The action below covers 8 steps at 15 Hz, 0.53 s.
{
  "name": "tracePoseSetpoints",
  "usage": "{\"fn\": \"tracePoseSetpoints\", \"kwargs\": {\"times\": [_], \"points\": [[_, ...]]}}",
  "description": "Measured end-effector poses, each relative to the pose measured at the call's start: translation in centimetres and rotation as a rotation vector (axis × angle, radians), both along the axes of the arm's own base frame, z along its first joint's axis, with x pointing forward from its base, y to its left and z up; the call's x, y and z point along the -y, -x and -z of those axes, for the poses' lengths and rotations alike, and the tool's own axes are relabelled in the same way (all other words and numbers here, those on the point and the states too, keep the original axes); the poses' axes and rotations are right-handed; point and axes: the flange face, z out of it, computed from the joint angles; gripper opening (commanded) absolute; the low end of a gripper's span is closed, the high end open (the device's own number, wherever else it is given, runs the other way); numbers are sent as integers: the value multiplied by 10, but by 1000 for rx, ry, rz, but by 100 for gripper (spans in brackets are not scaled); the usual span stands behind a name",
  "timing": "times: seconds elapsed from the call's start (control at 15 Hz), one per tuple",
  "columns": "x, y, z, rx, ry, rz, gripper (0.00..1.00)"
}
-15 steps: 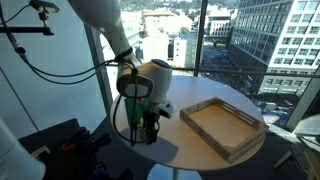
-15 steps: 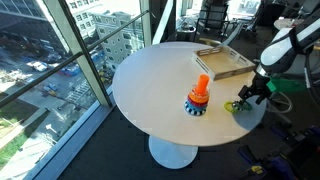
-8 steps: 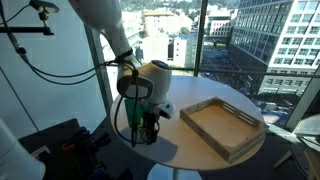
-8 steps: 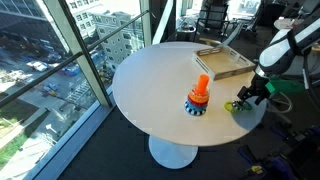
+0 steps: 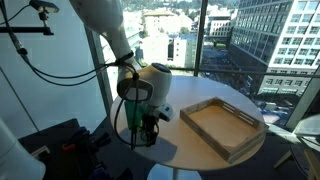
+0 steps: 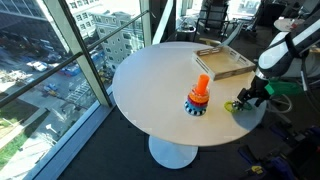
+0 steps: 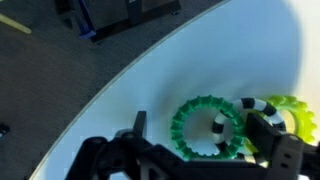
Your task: Put the dark green ring around the orange rod
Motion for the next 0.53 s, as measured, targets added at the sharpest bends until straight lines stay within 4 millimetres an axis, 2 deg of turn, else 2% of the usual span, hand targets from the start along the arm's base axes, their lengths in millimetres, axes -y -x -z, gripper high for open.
{"fn": "tracePoseSetpoints", "kwargs": {"times": [0.13, 0.33, 0.53], "points": [[0, 0, 2, -2, -3, 2, 68], [4, 0, 1, 1, -4, 11, 47], [6, -3, -5, 16, -10, 27, 44]]}}
